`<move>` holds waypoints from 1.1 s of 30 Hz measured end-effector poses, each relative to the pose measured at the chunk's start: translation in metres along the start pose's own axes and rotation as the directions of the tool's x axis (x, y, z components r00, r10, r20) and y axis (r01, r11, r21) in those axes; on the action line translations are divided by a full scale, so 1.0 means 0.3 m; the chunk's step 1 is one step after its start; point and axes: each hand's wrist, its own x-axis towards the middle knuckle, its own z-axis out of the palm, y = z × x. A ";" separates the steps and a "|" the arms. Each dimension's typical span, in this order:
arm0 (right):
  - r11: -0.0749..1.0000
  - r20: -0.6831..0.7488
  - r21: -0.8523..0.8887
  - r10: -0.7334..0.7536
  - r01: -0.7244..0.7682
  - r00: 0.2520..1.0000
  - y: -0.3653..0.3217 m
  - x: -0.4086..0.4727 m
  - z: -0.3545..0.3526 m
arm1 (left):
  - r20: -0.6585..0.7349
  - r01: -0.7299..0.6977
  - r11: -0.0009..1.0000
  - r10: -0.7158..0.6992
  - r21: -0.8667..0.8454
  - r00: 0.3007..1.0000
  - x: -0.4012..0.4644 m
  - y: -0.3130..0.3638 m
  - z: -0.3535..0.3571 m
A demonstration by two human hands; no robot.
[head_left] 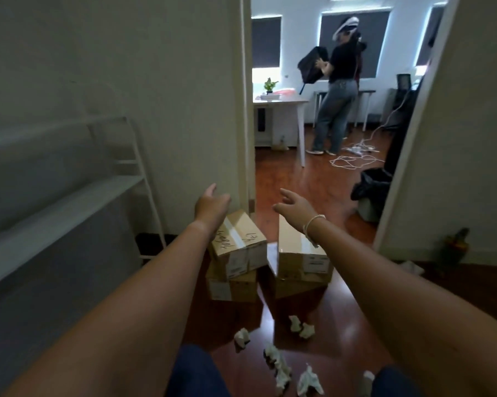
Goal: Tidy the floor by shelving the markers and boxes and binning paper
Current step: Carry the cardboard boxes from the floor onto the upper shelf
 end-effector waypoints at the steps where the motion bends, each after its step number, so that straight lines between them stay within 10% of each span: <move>1: 1.000 -0.015 -0.005 0.021 -0.021 1.000 0.029 0.004 -0.029 | 0.029 0.004 1.000 -0.004 -0.004 1.000 0.008 -0.008 0.044; 14: 0.959 -0.155 -0.017 0.278 -0.283 0.948 0.472 0.147 -0.276 | 0.280 0.142 0.985 -0.164 0.096 0.946 0.199 -0.231 0.530; 33: 0.905 -0.281 0.079 0.422 -0.418 0.862 1.230 0.756 -0.308 | 0.266 0.288 0.926 -0.350 0.245 0.898 0.799 -0.799 1.021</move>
